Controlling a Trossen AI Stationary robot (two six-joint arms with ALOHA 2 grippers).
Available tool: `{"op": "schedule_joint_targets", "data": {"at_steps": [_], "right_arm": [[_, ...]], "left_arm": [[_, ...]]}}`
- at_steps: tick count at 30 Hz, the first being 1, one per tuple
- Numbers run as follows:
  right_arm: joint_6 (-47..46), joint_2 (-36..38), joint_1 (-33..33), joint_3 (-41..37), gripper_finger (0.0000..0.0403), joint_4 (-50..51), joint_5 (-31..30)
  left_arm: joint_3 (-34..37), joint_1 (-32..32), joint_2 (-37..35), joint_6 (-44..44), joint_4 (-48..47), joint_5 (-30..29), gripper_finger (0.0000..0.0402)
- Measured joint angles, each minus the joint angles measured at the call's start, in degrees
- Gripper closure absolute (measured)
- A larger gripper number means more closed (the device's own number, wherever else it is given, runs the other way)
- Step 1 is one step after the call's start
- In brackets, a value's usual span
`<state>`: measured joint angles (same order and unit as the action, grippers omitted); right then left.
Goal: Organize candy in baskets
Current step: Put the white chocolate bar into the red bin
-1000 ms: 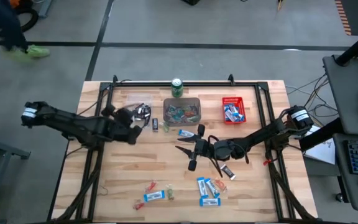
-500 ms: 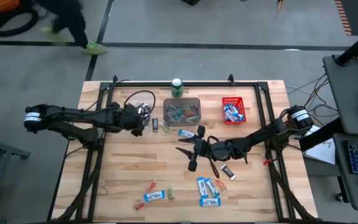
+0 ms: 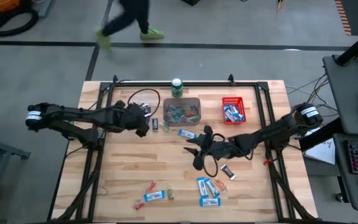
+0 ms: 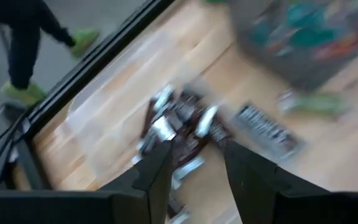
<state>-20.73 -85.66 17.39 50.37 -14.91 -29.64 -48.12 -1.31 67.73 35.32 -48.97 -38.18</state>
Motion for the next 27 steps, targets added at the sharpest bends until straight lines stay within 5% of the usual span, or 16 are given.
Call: {"op": "schedule_joint_targets", "data": {"at_steps": [6, 10, 16, 27], "right_arm": [[-13.8, 2.1, 0.0, 0.0, 0.0250, 13.8, 9.8], [-16.7, 1.4, 0.0, 0.0, 0.0252, 16.3, 11.0], [-3.2, -2.7, -0.3, -0.6, 0.0254, 16.6, 4.4], [10.8, -10.8, -5.0, -7.1, 0.0254, -3.0, 0.3]], "left_arm": [[-0.9, 6.0, 0.0, -7.3, 10.3, -0.1, 0.0275], [-0.9, 10.8, 0.2, -14.4, 19.1, 0.2, 0.0276], [-0.9, 17.1, 0.9, -20.8, 26.3, 0.3, 0.0276], [-0.9, 22.3, 1.0, -19.8, 26.8, 0.2, 0.0277]]}}
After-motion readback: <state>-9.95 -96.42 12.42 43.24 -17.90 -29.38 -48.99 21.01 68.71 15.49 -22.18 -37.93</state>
